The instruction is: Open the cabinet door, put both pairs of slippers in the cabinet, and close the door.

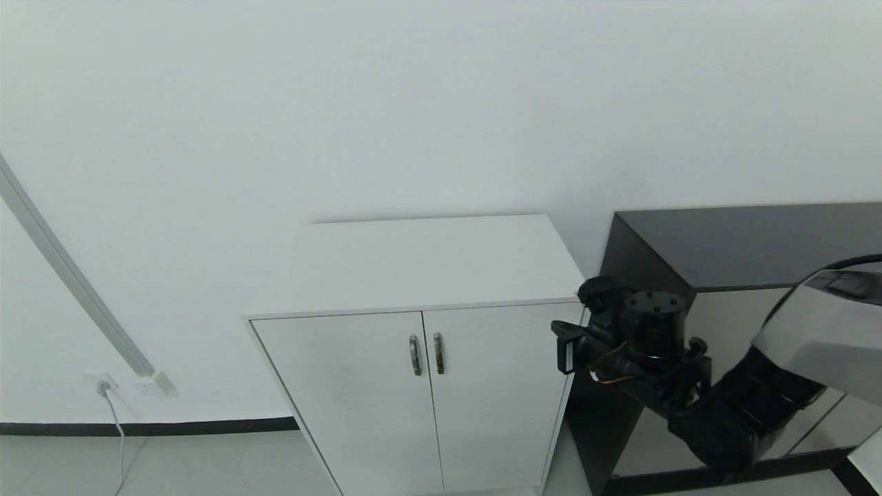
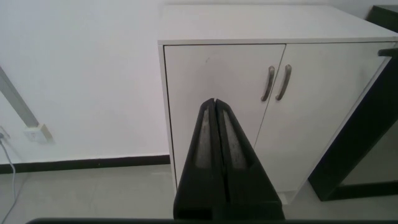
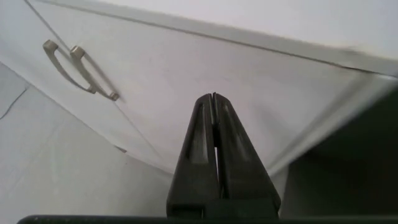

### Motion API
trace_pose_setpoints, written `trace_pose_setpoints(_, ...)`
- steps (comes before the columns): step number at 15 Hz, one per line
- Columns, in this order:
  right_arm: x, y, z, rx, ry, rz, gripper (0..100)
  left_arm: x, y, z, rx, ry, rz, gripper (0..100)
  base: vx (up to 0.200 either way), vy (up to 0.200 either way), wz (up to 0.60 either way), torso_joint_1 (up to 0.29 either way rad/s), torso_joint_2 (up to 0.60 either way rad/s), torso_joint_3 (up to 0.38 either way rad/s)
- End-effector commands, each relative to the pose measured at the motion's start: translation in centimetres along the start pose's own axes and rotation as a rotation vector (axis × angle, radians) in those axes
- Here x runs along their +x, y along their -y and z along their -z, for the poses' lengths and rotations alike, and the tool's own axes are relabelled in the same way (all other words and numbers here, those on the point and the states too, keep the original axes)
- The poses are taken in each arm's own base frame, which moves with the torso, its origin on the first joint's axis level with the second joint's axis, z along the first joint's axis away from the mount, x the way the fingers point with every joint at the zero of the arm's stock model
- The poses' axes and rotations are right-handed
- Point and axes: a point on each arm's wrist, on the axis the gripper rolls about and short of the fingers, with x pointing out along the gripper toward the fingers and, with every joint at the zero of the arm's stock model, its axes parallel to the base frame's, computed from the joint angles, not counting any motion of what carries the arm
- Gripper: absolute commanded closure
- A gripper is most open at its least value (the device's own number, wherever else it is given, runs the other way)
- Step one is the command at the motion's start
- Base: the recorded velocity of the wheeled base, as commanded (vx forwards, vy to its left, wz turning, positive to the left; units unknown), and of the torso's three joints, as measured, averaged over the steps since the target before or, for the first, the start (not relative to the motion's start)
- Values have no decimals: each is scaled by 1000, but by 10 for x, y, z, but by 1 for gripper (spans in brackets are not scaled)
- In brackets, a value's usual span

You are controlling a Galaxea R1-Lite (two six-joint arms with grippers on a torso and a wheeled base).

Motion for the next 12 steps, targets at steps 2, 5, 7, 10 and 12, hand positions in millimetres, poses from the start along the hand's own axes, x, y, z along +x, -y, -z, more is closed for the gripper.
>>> trace_pose_setpoints(2,-57,23,-28,16,71,126,100,0,0,0,-2,0,0,100,0,0,0,0,0,0)
trace_pose_setpoints(5,-96,38,-35,22,95,270,100,0,0,0,-2,0,0,100,0,0,0,0,0,0)
trace_pose_setpoints(7,-123,44,-32,25,93,335,100,0,0,0,-2,0,0,100,0,0,0,0,0,0)
trace_pose_setpoints(10,-163,49,-16,15,58,392,100,0,0,0,-2,0,0,100,0,0,0,0,0,0)
trace_pose_setpoints(12,-183,49,-6,12,37,396,100,0,0,0,-2,0,0,100,0,0,0,0,0,0)
